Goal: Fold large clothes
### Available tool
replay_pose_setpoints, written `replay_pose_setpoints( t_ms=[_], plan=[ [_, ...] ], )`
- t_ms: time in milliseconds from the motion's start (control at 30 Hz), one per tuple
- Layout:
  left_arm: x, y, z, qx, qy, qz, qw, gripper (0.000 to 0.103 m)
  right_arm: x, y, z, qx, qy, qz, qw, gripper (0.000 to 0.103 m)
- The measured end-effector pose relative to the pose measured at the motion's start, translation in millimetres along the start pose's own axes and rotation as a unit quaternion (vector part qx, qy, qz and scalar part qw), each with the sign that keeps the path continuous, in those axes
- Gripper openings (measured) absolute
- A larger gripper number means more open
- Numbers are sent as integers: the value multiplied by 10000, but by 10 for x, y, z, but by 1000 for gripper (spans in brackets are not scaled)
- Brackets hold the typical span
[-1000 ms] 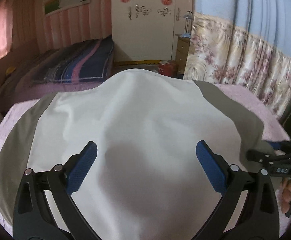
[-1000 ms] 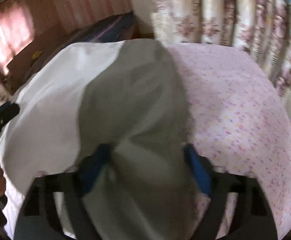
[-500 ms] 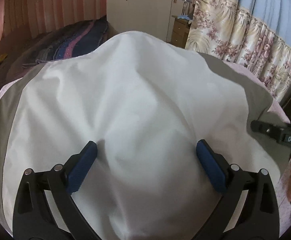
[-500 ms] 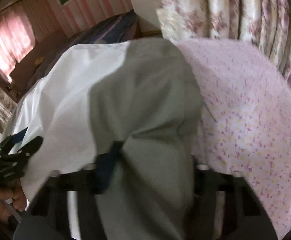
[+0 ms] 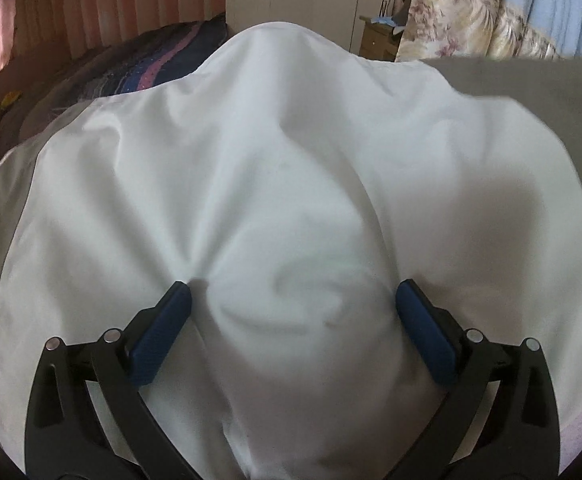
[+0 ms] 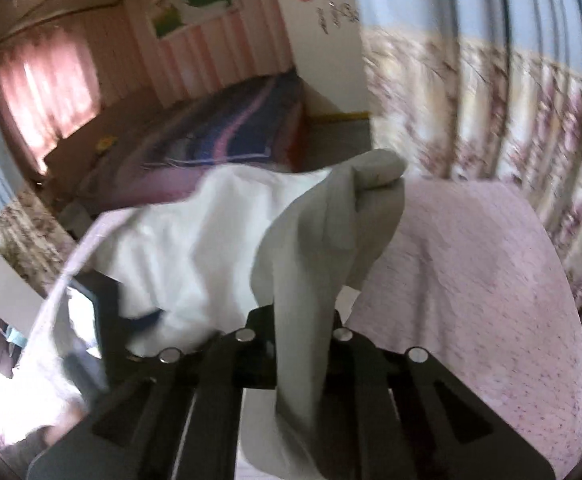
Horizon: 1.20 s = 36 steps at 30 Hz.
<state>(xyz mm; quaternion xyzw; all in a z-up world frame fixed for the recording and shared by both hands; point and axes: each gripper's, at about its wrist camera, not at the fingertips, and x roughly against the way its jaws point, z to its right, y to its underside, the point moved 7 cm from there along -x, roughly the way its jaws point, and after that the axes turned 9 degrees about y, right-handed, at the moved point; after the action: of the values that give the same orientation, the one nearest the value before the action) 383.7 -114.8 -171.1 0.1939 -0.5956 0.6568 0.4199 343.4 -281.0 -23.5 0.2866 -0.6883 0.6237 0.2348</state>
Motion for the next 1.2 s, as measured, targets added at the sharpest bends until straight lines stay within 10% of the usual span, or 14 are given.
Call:
replay_pose_setpoints(
  t_ms=[167, 467, 833, 1033, 1100, 1200],
  plan=[
    [391, 7, -182, 566, 676, 166, 9960, 100, 101, -133, -498, 165, -186, 133, 9996, 7],
    [1624, -68, -1421, 854, -159, 1031, 9909, 100, 156, -85, -1471, 362, -397, 322, 9980, 7],
    [2299, 382, -2270, 1018, -625, 1046, 9873, 100, -384, 354, -2749, 428, -838, -157, 9954, 7],
    [2542, 700, -2595, 1252, -654, 990, 9850, 100, -896, 969, -2986, 890, -408, -580, 9935, 13],
    [2531, 780, -2644, 1293, -687, 905, 9851, 100, -808, 1012, -3004, 1117, -329, -365, 9925, 28],
    [2555, 838, -2637, 1355, -690, 868, 9845, 100, -514, 987, -2986, 1280, -428, -72, 9908, 79]
  ],
)
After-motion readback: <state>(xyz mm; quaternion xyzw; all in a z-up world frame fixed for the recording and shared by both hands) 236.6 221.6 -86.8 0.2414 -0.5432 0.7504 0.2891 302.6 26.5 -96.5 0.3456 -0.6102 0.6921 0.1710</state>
